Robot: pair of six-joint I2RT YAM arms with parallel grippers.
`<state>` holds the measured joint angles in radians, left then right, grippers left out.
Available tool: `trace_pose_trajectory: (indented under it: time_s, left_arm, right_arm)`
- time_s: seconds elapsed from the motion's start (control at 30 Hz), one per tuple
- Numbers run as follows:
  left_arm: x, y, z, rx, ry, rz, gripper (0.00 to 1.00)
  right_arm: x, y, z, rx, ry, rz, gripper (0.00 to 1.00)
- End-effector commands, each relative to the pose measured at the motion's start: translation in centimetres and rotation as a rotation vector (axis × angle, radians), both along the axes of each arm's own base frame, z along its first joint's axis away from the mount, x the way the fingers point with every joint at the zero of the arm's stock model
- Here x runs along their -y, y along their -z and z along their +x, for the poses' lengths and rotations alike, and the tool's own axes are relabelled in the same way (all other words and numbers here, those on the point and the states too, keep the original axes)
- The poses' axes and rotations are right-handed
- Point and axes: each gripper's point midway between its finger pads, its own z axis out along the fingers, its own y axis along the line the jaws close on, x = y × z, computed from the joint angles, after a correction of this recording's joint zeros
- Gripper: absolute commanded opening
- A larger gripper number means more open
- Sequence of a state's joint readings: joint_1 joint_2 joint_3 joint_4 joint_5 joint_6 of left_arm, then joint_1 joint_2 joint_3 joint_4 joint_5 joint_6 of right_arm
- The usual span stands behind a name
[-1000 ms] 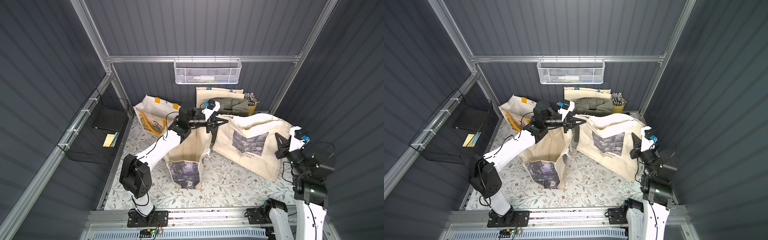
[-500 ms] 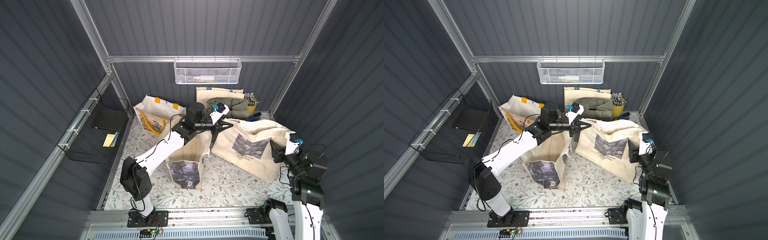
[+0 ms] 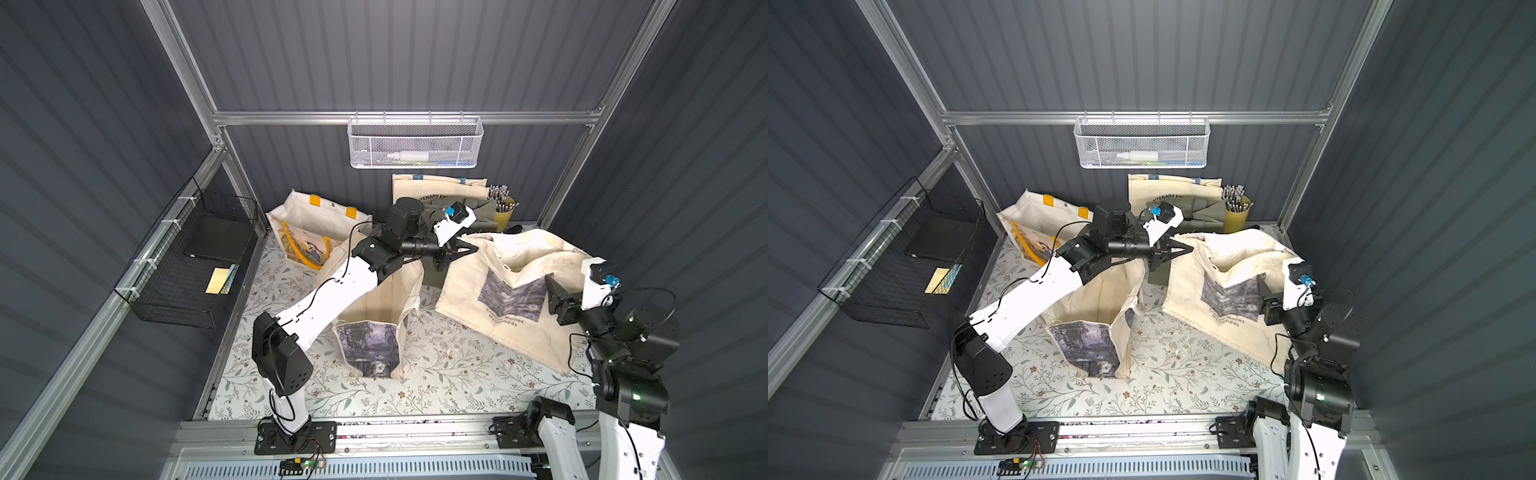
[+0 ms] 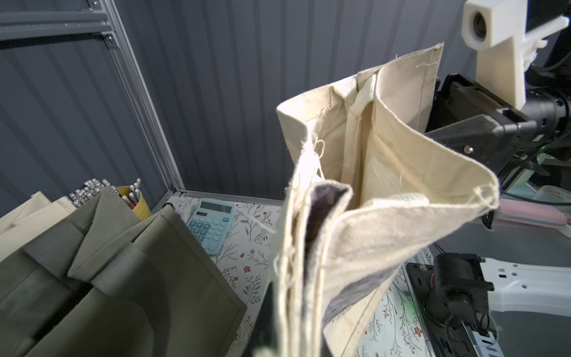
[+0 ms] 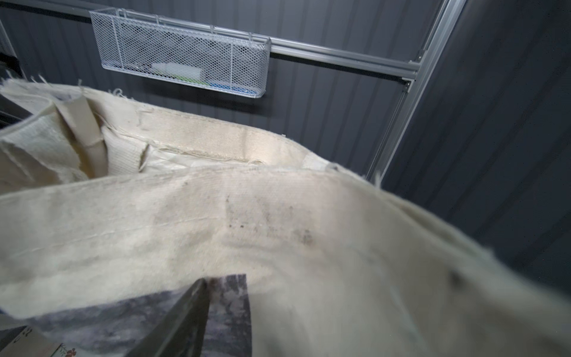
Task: Put away the canvas bag
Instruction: Press the canvas bag at the center of the board.
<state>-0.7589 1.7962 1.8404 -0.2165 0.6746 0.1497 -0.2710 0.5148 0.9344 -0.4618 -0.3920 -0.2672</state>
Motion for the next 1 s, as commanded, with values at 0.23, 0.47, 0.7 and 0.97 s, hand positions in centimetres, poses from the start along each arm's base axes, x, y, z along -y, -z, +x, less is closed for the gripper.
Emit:
trace_pose_trajectory:
  time_s: [0.23, 0.47, 0.7, 0.97]
  left_arm:
    - [1.0, -2.2, 1.7, 0.009, -0.057, -0.038, 0.0]
    - [1.5, -1.9, 3.2, 0.002, -0.106, -0.038, 0.0]
    - [1.4, -2.6, 3.1, 0.063, -0.099, -0.049, 0.0]
    - [3.0, -2.8, 1.8, 0.04, -0.075, -0.054, 0.0]
  right_arm:
    - [3.7, 1.0, -0.2, 0.026, 0.229, 0.017, 0.82]
    - [2.3, -1.5, -0.6, 0.06, 0.151, -0.02, 0.83]
    - [-2.4, -3.8, -1.9, 0.092, -0.113, -0.036, 0.81]
    - [-7.7, -5.2, -2.2, 0.053, -0.476, 0.059, 0.86]
